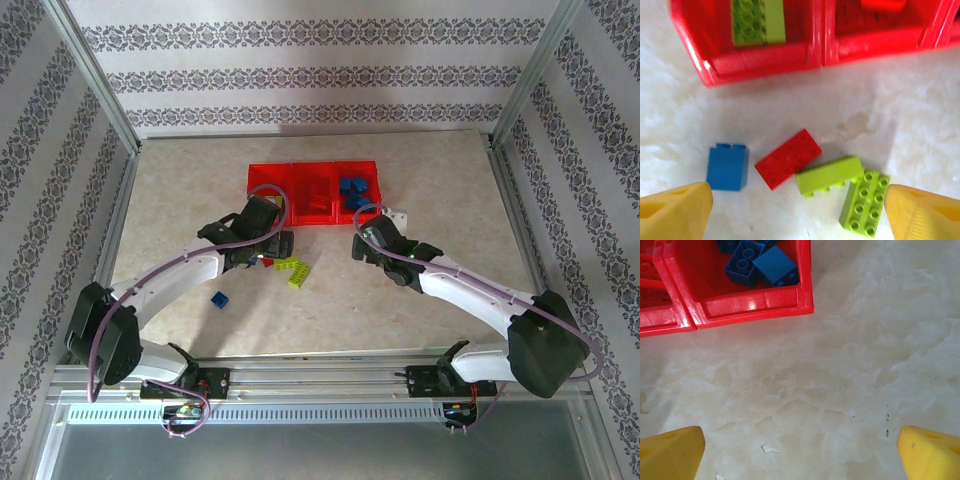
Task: Sort the legos into containers by color
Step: Pick up the lego from the center of the table.
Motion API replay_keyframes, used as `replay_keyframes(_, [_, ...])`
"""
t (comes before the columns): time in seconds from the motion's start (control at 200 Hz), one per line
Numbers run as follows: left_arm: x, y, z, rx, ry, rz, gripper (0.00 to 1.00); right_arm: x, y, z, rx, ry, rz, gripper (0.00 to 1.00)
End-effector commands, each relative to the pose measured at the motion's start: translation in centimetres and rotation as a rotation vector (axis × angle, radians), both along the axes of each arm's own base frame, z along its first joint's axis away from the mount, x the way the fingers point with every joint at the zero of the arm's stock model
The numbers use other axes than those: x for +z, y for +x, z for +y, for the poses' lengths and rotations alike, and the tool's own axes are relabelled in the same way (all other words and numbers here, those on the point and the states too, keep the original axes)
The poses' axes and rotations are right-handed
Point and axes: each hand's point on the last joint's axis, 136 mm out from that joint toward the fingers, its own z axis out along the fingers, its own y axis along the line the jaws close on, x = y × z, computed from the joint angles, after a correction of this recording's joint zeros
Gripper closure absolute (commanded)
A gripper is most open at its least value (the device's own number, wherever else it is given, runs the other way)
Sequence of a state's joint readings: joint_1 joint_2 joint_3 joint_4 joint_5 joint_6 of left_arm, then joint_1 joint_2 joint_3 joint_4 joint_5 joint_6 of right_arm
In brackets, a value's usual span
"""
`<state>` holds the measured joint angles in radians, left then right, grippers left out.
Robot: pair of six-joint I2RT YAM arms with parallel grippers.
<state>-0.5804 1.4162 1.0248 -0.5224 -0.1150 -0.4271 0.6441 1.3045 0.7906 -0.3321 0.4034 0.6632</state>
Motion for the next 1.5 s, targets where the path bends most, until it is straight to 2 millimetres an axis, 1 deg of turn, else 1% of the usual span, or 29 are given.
replay_keyframes(0.0, [-2.8,-2.8,-0.7,-0.064,-0.009,0.168,0.16,0.9,0.4,-0.1,-0.018,-0.015,-0.019,0.02])
replay_keyframes(0.085, [-4.1,-3.4,-1.8,-0.067,-0.037,0.212,0.2,0.9,0.2,-0.4,-0.03,-0.021,-0.017,0.02])
replay_keyframes(0.31, [-7.0,-4.4,-5.0,-0.09,-0.063,0.289,0.27,0.7,0.1,-1.0,-0.045,-0.031,-0.008,0.02])
replay_keyframes(0.37, [-7.8,-4.6,-5.4,-0.091,-0.046,0.304,0.29,0.8,0.1,-1.0,-0.046,-0.032,-0.009,0.02])
replay_keyframes(0.49, [-9.1,-4.6,-5.7,-0.086,0.004,0.325,0.32,0.9,0.1,-1.2,-0.05,-0.031,-0.011,0.02])
replay_keyframes(0.65, [-10.0,-4.5,-6.5,-0.082,0.006,0.332,0.37,1.0,-0.1,-1.5,-0.057,-0.03,-0.018,0.02])
replay_keyframes(0.815, [-10.9,-4.2,-6.9,-0.066,0.002,0.331,0.39,0.9,-0.1,-1.5,-0.058,-0.026,-0.017,0.02])
replay_keyframes(0.929, [-11.1,-3.8,-7.0,-0.057,0.008,0.323,0.4,0.9,-0.2,-1.5,-0.058,-0.027,-0.017,0.02])
replay_keyframes(1.204, [-11.4,-2.9,-7.8,-0.061,0.008,0.307,0.49,0.7,-0.1,-1.5,-0.06,-0.025,-0.012,0.02])
replay_keyframes(1.374, [-11.8,-2.9,-8.1,-0.062,0.004,0.318,0.56,0.6,-0.1,-1.6,-0.059,-0.026,-0.01,0.02])
replay_keyframes(1.494, [-11.9,-3.1,-8.3,-0.068,0.004,0.323,0.56,0.6,-0.1,-1.6,-0.061,-0.028,-0.011,0.02])
